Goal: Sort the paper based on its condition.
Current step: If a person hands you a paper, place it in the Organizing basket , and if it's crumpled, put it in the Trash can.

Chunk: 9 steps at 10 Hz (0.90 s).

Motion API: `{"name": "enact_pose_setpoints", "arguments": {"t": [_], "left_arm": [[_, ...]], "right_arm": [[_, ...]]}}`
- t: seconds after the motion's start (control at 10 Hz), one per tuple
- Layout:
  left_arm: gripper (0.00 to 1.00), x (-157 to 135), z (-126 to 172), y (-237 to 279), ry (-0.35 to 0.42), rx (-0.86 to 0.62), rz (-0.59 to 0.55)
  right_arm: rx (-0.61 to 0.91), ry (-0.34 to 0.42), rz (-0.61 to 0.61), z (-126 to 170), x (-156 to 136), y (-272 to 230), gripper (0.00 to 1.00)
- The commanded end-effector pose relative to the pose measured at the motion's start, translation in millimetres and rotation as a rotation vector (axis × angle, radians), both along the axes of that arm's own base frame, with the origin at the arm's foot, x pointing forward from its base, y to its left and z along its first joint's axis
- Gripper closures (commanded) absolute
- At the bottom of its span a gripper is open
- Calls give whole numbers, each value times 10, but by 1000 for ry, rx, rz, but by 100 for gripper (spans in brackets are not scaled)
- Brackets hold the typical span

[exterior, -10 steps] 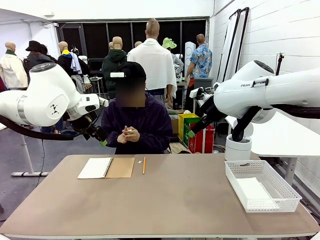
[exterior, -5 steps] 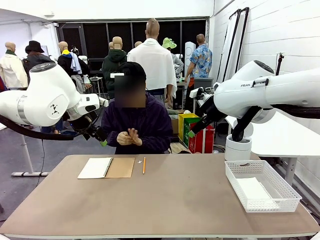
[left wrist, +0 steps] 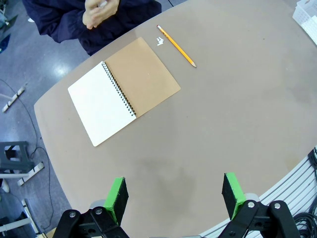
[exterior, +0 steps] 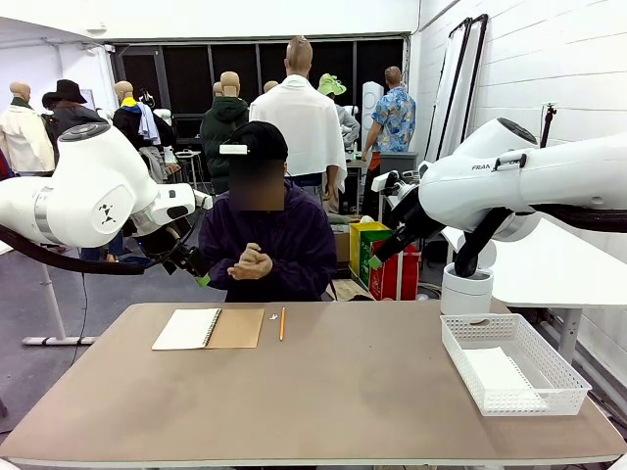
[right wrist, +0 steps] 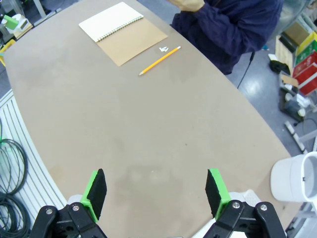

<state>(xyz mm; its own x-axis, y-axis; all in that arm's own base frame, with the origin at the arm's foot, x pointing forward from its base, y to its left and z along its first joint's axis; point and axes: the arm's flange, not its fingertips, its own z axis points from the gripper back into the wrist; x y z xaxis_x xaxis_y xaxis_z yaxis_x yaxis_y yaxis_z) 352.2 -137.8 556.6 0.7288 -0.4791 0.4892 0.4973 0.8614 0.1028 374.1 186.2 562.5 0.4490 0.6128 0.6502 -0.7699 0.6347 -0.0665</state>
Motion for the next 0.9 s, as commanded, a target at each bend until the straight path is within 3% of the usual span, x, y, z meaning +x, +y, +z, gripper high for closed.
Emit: {"name": "enact_pose_setpoints", "arguments": {"t": [0.0, 0.8], "left_arm": [[0, -2, 10, 6, 1, -12, -1], [0, -2, 10, 6, 1, -12, -1]], "right_arm": [[-4, -2, -4, -2, 2, -5, 0], [-4, -2, -4, -2, 2, -5, 0]]}}
